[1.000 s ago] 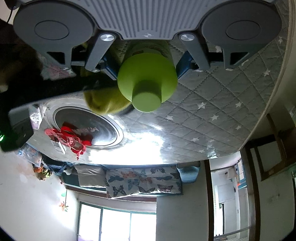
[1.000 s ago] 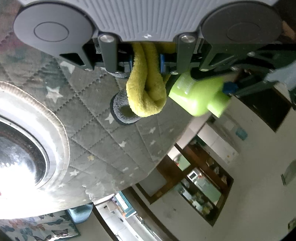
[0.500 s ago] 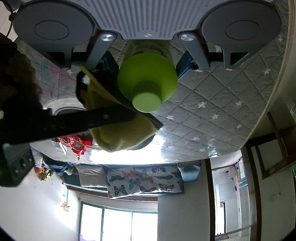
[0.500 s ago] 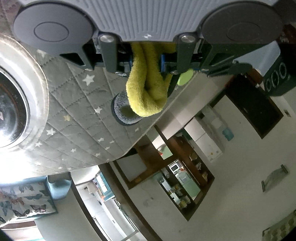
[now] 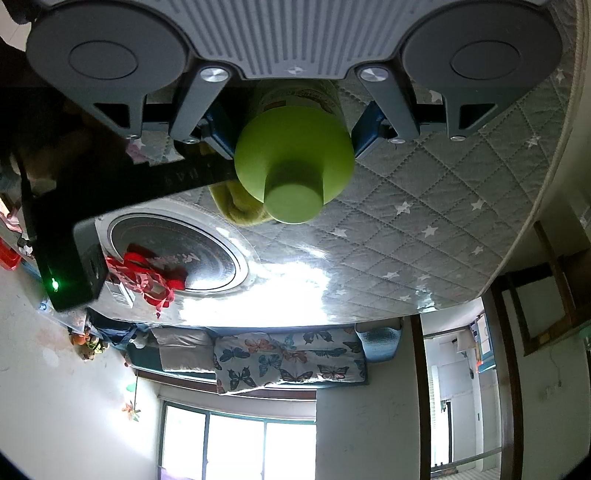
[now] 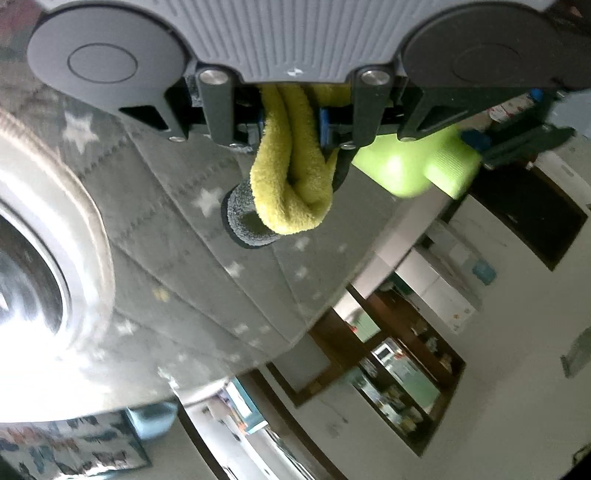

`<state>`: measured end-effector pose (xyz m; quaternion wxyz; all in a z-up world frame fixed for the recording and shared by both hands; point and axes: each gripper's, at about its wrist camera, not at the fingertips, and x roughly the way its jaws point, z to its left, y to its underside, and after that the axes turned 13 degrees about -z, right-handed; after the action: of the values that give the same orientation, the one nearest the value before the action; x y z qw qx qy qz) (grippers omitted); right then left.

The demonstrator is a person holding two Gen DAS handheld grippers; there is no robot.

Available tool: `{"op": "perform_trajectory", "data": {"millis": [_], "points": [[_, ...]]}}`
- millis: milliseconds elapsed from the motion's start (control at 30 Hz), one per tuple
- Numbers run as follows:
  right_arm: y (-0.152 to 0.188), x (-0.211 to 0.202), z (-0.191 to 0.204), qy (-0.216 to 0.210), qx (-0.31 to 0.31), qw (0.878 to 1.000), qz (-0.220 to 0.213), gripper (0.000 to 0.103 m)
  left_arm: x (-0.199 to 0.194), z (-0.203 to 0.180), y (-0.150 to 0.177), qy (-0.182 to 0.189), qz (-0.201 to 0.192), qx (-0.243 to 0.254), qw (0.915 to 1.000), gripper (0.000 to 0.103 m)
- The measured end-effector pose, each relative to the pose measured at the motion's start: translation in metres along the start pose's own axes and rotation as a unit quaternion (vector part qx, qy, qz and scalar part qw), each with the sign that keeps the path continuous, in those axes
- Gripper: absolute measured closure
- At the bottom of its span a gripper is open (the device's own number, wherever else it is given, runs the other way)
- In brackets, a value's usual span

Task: Clean container
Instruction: 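Keep wiping the bottle with the right tool while the left tool holds it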

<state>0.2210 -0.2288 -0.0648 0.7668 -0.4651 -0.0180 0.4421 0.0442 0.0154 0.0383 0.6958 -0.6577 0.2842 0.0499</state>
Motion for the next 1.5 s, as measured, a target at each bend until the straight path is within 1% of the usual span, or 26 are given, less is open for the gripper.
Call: {"op": "perform_trajectory", "data": {"millis": [133,267,367,500,667,900,1133,1300,1500], "points": [[0.006,-0.005,-0.007,0.003,0.003,1.000,0.004,0.078,0.000,0.001,0.000,0.001,0.000,0.001,1.0000,0.032],[0.005,-0.018,-0.005,-0.007,0.006,1.000,-0.007,0.078,0.000,0.000,0.002,0.000,0.000,0.002,1.0000,0.032],[-0.003,-0.030,0.000,-0.023,0.008,0.999,-0.022,0.078,0.000,-0.001,0.003,0.000,0.000,0.002,1.0000,0.032],[-0.016,-0.043,0.015,-0.042,-0.010,0.998,-0.043,0.078,0.002,-0.001,0.004,-0.002,0.005,0.001,1.0000,0.032],[-0.027,-0.042,0.027,-0.050,-0.031,0.997,-0.052,0.078,0.001,-0.001,0.004,-0.002,0.006,0.001,1.0000,0.032],[-0.033,-0.021,0.027,-0.042,-0.029,0.998,-0.041,0.078,0.001,0.000,0.003,-0.001,0.006,0.002,1.0000,0.032],[-0.017,0.004,0.011,-0.023,-0.010,1.000,-0.002,0.078,-0.001,0.001,0.003,0.000,0.007,0.002,1.0000,0.031],[-0.006,0.008,-0.001,-0.012,-0.003,1.000,0.015,0.078,-0.003,0.001,0.002,0.000,0.008,0.001,1.0000,0.031],[0.000,-0.002,0.005,-0.005,-0.018,1.000,0.015,0.078,-0.008,0.003,0.004,-0.008,0.011,-0.006,0.9999,0.031]]}}
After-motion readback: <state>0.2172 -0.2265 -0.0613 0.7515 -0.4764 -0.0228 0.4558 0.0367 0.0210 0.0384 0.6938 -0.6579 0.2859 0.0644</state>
